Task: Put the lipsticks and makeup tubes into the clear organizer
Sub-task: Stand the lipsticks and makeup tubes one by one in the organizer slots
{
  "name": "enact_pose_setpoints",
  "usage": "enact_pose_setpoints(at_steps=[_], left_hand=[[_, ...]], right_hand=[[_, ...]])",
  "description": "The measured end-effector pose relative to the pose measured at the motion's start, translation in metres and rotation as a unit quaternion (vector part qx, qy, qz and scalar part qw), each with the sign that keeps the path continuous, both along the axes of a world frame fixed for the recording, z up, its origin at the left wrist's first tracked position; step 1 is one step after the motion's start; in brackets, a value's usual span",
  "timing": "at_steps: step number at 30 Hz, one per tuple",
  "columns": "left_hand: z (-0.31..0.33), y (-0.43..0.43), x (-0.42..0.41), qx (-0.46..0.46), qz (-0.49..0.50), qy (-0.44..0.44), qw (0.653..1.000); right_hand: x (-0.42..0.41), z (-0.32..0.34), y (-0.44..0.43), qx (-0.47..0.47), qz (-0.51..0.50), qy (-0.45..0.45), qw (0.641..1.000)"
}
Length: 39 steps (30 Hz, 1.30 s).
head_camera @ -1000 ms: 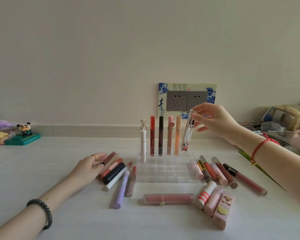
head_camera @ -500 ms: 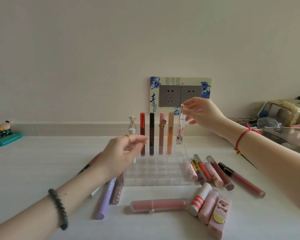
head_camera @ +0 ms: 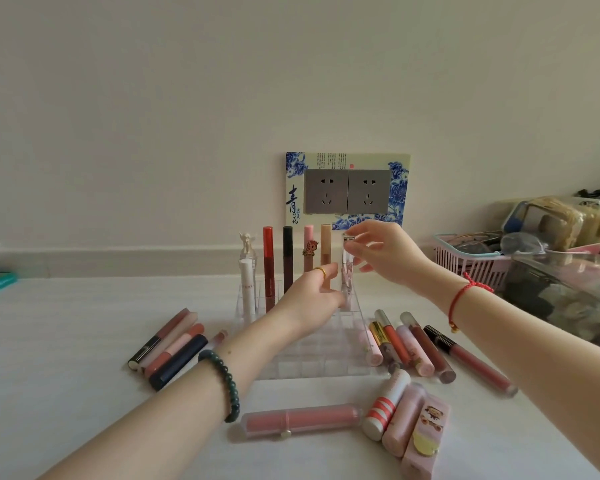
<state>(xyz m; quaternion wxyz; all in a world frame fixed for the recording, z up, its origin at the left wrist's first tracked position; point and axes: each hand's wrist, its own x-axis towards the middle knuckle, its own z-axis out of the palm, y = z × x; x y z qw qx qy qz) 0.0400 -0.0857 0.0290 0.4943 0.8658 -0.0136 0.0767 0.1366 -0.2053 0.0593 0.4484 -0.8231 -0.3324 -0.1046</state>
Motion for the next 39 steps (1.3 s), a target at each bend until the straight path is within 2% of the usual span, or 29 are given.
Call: enact_pose_setpoints(at_steps=[11, 32, 39], left_hand=[[0.001, -0.008, 0.0, -0.002, 0.008, 0.012, 1.0], [-0.002, -0.002, -0.002, 0.002, 0.007, 0.004, 1.0], [0.004, 0.007, -0.018, -0.01, 0.002, -0.016, 1.0]], right_hand=[[-0.003, -0.009, -0.001, 0.003, 0.001, 0.035, 0.999], [-0.003, -0.008, -0.011, -0.027, -0.017, 0.044, 0.999], [-0.015, 0.005, -0.018, 0.02, -0.033, 0.013, 0.999]])
